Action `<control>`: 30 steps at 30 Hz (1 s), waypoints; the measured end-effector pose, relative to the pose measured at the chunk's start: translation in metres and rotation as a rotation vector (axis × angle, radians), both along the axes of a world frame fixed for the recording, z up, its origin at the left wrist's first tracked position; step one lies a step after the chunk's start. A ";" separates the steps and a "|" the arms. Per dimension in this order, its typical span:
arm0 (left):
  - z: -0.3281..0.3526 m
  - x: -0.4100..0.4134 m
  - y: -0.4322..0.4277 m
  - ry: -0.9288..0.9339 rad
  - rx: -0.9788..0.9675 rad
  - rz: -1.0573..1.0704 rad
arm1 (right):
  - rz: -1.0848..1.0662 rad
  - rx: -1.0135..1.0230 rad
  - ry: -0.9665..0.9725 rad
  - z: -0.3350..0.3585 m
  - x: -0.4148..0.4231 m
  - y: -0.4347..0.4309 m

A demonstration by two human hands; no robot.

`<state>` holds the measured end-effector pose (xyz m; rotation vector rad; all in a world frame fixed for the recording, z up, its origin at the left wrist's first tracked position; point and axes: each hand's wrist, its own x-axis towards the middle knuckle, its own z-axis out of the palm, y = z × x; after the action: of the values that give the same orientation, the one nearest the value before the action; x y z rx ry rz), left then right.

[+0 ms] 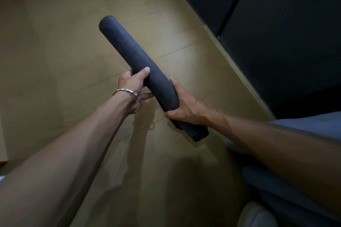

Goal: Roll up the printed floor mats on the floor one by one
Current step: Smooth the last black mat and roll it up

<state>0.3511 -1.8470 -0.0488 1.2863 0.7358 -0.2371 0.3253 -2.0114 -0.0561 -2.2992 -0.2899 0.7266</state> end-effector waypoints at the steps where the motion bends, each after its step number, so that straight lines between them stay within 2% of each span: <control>1: -0.002 0.001 -0.004 0.005 -0.008 -0.006 | 0.000 0.001 -0.002 0.000 0.000 -0.004; 9: -0.015 0.007 -0.039 0.002 -0.039 -0.058 | -0.029 -0.058 -0.016 -0.006 -0.002 -0.036; 25: -0.015 0.032 -0.148 -0.008 -0.023 -0.131 | -0.012 -0.471 -0.324 -0.019 0.009 -0.113; 30: -0.020 0.042 -0.185 -0.027 0.010 -0.071 | 0.043 -0.545 -0.316 -0.025 0.014 -0.140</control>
<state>0.3933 -2.0324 -0.0691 1.3236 0.6702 -0.2734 0.3389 -2.1512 -0.0813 -2.9414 -0.3139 0.4987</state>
